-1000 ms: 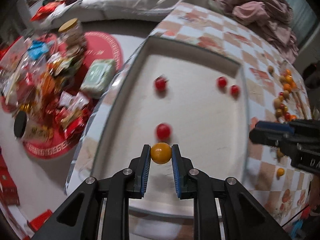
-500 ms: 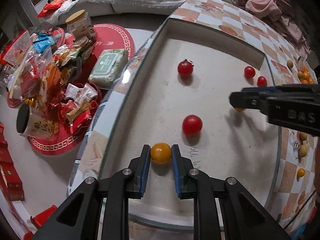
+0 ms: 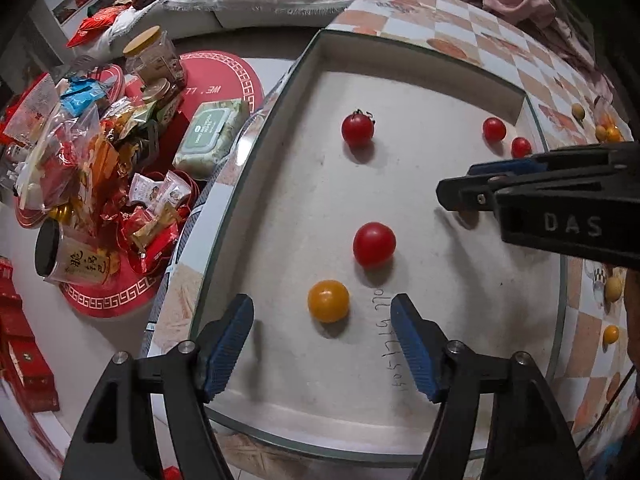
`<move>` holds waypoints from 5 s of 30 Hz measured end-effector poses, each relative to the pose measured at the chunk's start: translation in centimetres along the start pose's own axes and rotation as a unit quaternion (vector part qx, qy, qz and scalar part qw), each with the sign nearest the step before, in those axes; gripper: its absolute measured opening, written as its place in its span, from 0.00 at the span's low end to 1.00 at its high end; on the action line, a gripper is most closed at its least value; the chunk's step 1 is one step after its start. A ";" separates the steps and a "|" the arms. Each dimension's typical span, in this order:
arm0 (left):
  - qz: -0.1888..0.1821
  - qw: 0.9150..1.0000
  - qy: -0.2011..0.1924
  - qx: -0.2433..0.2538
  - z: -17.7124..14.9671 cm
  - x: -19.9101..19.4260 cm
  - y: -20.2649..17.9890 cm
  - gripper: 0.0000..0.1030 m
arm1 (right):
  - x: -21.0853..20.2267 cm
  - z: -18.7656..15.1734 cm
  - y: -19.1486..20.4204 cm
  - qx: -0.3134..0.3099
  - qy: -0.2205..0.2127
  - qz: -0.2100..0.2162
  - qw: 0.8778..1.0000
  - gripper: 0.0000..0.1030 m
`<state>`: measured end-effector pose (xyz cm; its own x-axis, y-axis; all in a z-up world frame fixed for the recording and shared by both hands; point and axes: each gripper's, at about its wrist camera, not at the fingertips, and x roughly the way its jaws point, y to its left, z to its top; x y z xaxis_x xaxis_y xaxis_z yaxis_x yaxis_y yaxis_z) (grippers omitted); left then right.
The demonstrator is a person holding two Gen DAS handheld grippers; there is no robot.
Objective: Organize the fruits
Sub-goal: 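Carry the left tool's yellow tomato into the white tray while the right tool releases its yellow tomato there, then move the left tool back to the fruit pile while the right tool returns too, then grasp a brown round fruit with the left tool while the right tool grasps a yellow cherry tomato, then carry the brown fruit in the left tool over the tray while the right tool carries its yellow tomato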
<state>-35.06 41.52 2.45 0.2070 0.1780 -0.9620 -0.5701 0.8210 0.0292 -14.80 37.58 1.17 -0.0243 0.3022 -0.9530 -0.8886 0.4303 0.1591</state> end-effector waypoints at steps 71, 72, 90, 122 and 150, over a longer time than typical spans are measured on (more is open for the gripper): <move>-0.153 0.953 0.042 0.258 3.8 1.0 -29.8 0.47 | -7.2 -25.3 -10.8 0.272 -0.113 -0.040 0.955 0.42; -0.152 0.953 0.043 0.257 3.9 1.1 -29.9 0.47 | -7.1 -25.1 -10.8 0.273 -0.115 -0.043 0.954 0.35; -0.150 0.963 0.031 0.221 3.8 0.2 -25.6 0.27 | -9.7 -26.7 -16.1 0.346 -0.119 -0.046 0.929 0.22; -0.079 0.995 -0.037 0.042 6.2 -4.6 -7.4 0.27 | -10.7 -12.0 -10.6 0.195 -0.109 0.004 0.975 0.22; -0.042 0.998 -0.017 0.039 14.1 4.0 -3.3 0.27 | -1.6 -1.1 -4.9 0.087 -0.024 0.009 0.996 0.22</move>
<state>-21.15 47.19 2.35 0.2783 0.1240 -0.9525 -0.4869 0.8730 -0.0286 -10.90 34.08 1.62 -0.0147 0.3501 -0.9366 -0.7952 0.5637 0.2232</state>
